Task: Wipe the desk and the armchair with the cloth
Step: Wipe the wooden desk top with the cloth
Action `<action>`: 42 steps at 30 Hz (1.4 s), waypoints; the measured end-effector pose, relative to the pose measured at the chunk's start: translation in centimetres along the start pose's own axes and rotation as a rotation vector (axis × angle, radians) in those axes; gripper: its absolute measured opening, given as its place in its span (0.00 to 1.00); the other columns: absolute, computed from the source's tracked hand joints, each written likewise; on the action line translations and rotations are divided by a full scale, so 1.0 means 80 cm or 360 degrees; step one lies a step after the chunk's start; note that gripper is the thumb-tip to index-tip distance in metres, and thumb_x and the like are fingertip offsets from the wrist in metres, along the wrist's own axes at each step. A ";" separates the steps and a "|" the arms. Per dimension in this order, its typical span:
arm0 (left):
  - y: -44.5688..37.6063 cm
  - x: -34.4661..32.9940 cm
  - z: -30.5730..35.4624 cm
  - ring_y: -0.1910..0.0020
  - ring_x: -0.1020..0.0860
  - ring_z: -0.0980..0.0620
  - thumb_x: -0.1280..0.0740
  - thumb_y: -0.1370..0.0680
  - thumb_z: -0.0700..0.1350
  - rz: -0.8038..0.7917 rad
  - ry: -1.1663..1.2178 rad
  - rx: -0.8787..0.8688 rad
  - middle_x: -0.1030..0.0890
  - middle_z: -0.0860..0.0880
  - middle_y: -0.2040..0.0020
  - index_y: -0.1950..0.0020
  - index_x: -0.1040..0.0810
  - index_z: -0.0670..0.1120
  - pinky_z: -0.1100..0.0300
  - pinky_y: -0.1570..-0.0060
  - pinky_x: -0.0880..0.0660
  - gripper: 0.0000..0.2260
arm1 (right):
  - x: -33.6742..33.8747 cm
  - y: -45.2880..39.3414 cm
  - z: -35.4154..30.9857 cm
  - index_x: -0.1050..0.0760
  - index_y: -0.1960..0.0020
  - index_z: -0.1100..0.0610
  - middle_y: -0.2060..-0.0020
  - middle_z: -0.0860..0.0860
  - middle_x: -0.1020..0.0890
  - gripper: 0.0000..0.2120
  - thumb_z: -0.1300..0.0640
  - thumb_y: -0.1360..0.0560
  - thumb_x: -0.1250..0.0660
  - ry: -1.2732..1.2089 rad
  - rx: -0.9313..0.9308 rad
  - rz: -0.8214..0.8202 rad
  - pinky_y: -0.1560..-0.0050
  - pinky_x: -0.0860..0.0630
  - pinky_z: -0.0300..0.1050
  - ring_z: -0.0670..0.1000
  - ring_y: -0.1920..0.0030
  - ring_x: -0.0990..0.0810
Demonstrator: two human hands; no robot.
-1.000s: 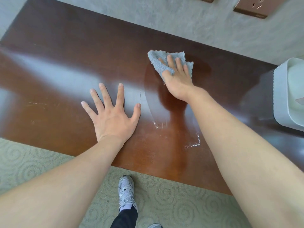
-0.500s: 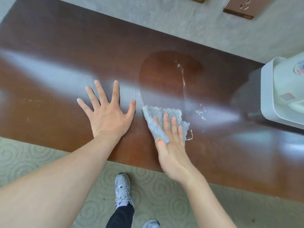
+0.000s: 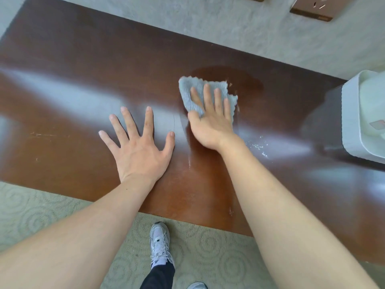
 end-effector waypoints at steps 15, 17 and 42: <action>-0.001 0.002 0.001 0.19 0.60 0.36 0.59 0.22 0.72 -0.0022 0.0010 -0.0007 0.56 0.40 0.17 0.17 0.54 0.59 0.30 0.25 0.60 0.36 | -0.042 0.112 -0.004 0.64 0.20 0.41 0.21 0.44 0.68 0.35 0.30 0.24 0.66 -0.0097 0.0071 0.0122 0.26 0.76 0.48 0.45 0.25 0.76; -0.001 0.003 0.002 0.19 0.60 0.36 0.58 0.22 0.72 -0.0013 0.0013 -0.0013 0.56 0.40 0.17 0.17 0.54 0.59 0.30 0.25 0.60 0.36 | -0.056 0.157 0.003 0.66 0.21 0.40 0.22 0.44 0.70 0.35 0.28 0.24 0.69 -0.0059 0.0071 0.0093 0.26 0.76 0.49 0.45 0.26 0.78; 0.001 0.002 0.002 0.19 0.61 0.37 0.59 0.22 0.72 -0.0015 0.0018 0.0000 0.57 0.41 0.17 0.17 0.55 0.59 0.31 0.25 0.61 0.36 | -0.009 0.030 -0.010 0.60 0.19 0.41 0.19 0.45 0.63 0.28 0.37 0.18 0.64 -0.0082 0.0055 0.0160 0.23 0.71 0.52 0.49 0.21 0.70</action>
Point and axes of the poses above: each hand's wrist, its own y-axis away from the middle knuckle, its own x-axis out of the back of the hand, z = x × y, the point moved 6 cm from there along -y, towards the middle knuckle
